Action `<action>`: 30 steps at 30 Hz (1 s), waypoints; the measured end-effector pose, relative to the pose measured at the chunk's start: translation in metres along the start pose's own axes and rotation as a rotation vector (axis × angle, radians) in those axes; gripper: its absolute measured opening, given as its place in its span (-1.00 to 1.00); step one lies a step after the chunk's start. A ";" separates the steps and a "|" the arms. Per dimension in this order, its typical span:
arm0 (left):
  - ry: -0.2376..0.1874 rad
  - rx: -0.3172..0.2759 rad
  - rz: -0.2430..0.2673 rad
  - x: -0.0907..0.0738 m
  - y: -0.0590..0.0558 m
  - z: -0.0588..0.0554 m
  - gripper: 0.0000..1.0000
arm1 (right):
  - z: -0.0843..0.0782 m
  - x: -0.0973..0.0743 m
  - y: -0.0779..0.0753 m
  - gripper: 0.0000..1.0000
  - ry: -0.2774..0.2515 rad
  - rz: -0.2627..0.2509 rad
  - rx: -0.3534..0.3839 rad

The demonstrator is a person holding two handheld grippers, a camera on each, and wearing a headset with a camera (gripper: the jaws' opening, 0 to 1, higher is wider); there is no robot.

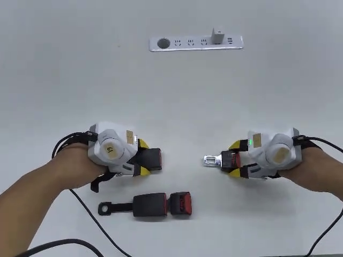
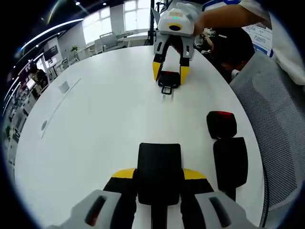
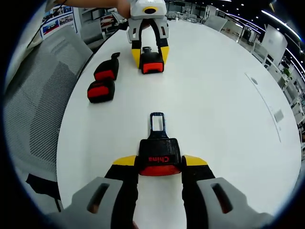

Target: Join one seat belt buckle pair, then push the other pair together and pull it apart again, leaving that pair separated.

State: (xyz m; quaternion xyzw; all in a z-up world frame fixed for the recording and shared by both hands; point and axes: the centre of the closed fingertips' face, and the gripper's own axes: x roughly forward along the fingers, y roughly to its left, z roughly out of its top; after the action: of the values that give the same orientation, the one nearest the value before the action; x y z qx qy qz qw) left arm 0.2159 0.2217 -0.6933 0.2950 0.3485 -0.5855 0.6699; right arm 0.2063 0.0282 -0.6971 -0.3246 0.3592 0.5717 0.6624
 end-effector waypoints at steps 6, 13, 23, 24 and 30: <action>-0.005 -0.002 0.010 -0.001 -0.001 0.000 -0.29 | 0.000 -0.003 -0.003 -0.22 0.008 -0.019 -0.002; -0.022 -0.036 0.027 -0.002 0.001 0.000 -0.28 | 0.000 -0.003 -0.002 -0.16 0.016 -0.029 0.034; -0.091 -0.100 0.097 -0.025 -0.002 0.000 -0.18 | 0.021 -0.019 0.009 -0.09 -0.078 -0.110 0.084; -0.101 -0.106 0.110 -0.031 -0.003 0.001 -0.17 | 0.024 -0.024 0.011 -0.09 -0.084 -0.119 0.084; -0.162 -0.153 0.181 -0.065 -0.014 0.006 -0.01 | 0.036 -0.041 0.029 0.10 -0.156 -0.186 0.177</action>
State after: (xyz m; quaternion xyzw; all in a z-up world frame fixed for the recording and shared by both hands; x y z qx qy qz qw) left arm 0.1982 0.2522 -0.6370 0.2251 0.3088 -0.5164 0.7663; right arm 0.1782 0.0408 -0.6434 -0.2515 0.3242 0.4975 0.7643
